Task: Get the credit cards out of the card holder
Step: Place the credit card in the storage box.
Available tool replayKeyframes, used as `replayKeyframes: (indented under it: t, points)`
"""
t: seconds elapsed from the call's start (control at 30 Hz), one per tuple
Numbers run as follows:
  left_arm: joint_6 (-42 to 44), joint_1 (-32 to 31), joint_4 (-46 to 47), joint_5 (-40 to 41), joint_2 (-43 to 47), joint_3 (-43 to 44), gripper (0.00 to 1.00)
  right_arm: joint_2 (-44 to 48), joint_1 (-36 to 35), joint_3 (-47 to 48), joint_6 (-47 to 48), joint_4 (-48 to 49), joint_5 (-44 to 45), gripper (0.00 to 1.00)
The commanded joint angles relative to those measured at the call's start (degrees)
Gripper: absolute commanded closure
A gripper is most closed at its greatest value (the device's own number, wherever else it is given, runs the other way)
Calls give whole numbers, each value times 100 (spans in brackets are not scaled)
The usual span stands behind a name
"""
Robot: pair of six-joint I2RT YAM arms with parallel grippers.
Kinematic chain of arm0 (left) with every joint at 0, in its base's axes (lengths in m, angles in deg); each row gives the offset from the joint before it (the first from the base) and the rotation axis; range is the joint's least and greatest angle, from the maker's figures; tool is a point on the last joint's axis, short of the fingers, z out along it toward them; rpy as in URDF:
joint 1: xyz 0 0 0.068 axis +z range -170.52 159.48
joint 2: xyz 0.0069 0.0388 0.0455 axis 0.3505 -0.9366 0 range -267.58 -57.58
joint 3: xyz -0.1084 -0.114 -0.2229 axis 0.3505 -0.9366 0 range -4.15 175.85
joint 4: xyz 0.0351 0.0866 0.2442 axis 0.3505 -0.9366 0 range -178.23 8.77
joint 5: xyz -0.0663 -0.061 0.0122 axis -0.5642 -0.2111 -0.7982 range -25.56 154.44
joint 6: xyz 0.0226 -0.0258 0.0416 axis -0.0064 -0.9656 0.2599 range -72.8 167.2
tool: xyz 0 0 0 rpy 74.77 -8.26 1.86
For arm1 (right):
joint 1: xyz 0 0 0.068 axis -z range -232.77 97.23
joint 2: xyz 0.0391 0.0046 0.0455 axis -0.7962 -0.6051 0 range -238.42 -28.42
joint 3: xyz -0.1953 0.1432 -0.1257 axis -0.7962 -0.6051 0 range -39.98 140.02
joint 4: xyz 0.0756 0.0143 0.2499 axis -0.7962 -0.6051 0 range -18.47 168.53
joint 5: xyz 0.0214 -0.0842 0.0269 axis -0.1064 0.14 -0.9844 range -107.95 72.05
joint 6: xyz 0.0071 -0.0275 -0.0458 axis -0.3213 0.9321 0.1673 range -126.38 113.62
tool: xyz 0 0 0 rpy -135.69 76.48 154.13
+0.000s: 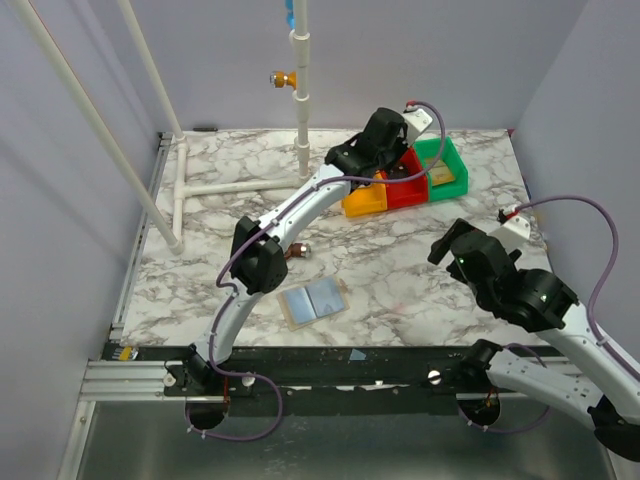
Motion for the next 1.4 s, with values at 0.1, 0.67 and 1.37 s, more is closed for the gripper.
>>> replayKeyframes:
  t: [0.1, 0.67, 1.37]
  points:
    - [374, -44, 1069, 183, -467, 409, 100, -91, 19, 149, -155, -202, 16, 0]
    - [-35, 50, 1417, 117, -740, 596, 56, -233, 19, 144, -61, -132, -45, 0]
    - [-458, 232, 1308, -117, 463, -393, 41, -163, 19, 5, 26, 9, -156, 0]
